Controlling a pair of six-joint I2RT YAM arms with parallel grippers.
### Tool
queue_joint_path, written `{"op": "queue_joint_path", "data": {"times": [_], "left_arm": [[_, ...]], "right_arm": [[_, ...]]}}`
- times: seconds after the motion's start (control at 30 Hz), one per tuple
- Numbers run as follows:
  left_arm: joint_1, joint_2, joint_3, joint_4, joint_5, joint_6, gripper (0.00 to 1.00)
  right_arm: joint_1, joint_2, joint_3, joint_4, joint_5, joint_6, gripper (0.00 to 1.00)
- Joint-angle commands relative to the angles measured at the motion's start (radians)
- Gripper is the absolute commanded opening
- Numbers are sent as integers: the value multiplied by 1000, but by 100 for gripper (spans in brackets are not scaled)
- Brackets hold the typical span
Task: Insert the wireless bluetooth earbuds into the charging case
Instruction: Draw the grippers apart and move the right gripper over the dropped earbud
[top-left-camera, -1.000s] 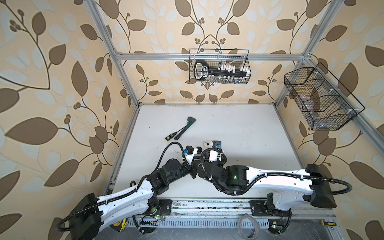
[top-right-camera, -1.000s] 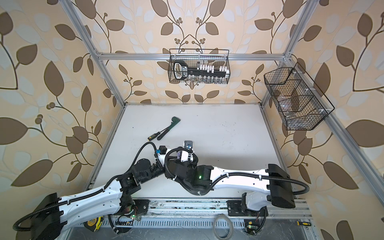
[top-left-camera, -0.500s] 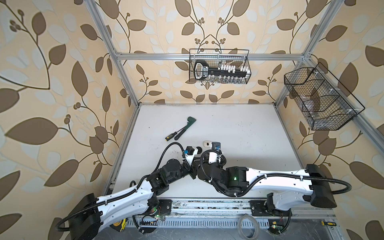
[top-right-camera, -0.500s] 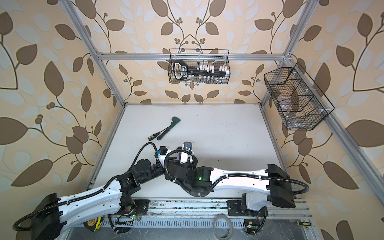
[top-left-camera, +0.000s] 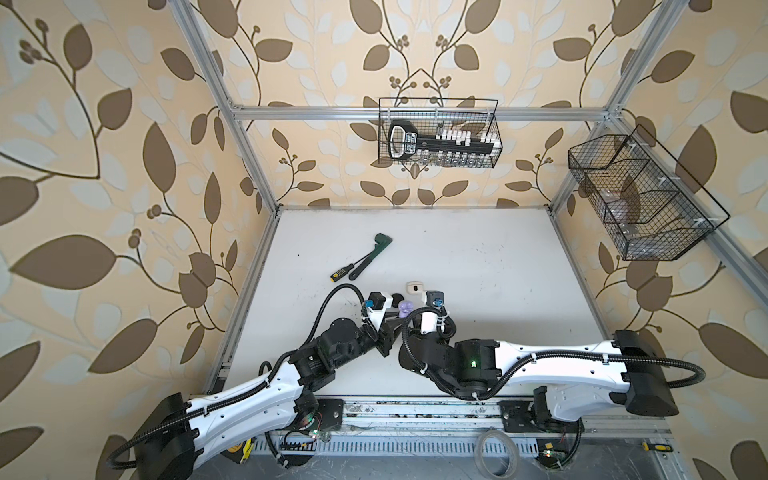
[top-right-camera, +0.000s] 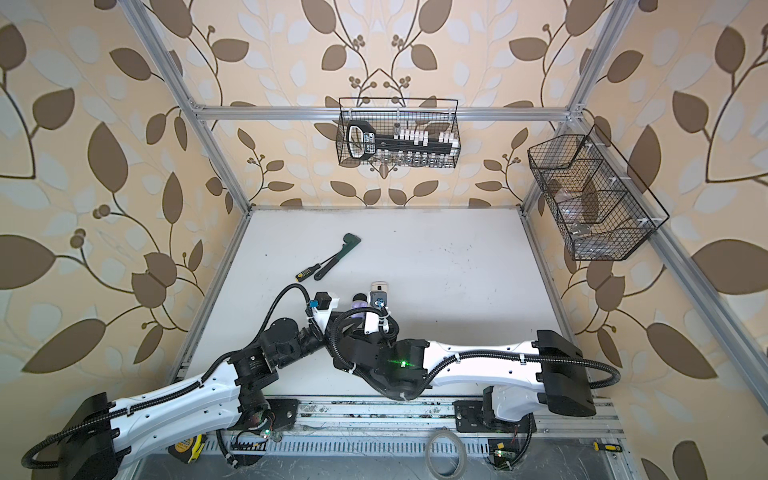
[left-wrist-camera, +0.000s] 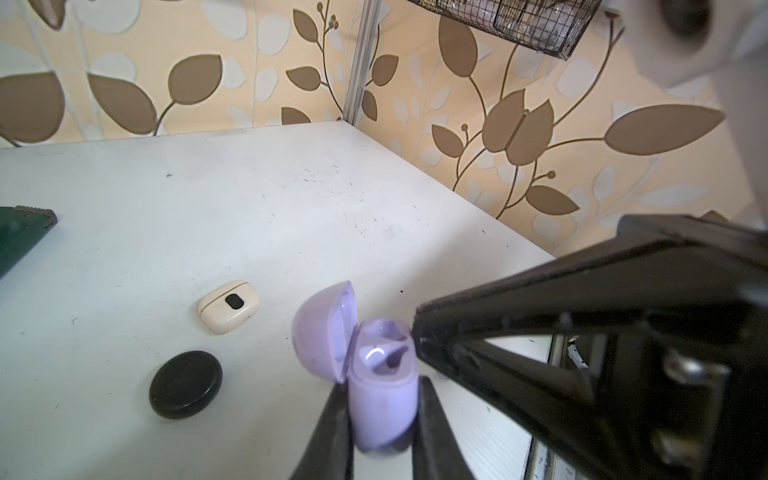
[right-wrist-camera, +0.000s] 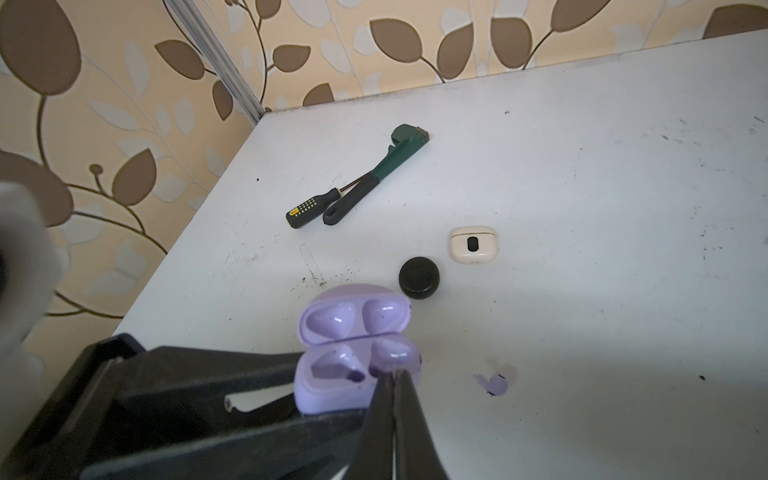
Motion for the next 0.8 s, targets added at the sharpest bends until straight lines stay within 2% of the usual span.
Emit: {"op": "queue_joint_path", "data": {"times": [0.0, 0.07, 0.2, 0.3, 0.37, 0.4, 0.47, 0.57, 0.63, 0.7, 0.77], "left_arm": [[-6, -19, 51, 74, -5, 24, 0], [-6, -21, 39, 70, -26, 33, 0], [-5, -45, 20, 44, -84, 65, 0], [4, -75, -9, 52, -125, 104, 0], [41, -79, -28, 71, -109, 112, 0], [79, -73, -32, 80, -78, 106, 0], [219, -44, -47, 134, 39, 60, 0], [472, 16, -65, 242, 225, -44, 0], [591, 56, -63, 291, 309, -80, 0], [649, 80, -52, 294, 370, -78, 0], [655, 83, -59, 301, 384, -66, 0]], "right_arm": [[7, -40, -14, 24, -1, -21, 8], [7, -62, -10, 26, -1, -51, 10], [-16, -141, -7, -48, -8, -77, 22], [-73, -215, -18, -122, -86, -117, 32], [-136, -251, -30, -181, -186, -151, 40], [-168, -254, -34, -207, -246, -163, 42], [-233, -235, -44, -261, -358, -184, 43], [-272, -159, -69, -281, -440, -194, 50], [-289, -74, -60, -276, -477, -198, 53], [-315, 13, -30, -264, -528, -206, 53], [-329, 84, -4, -227, -565, -210, 57]]}}
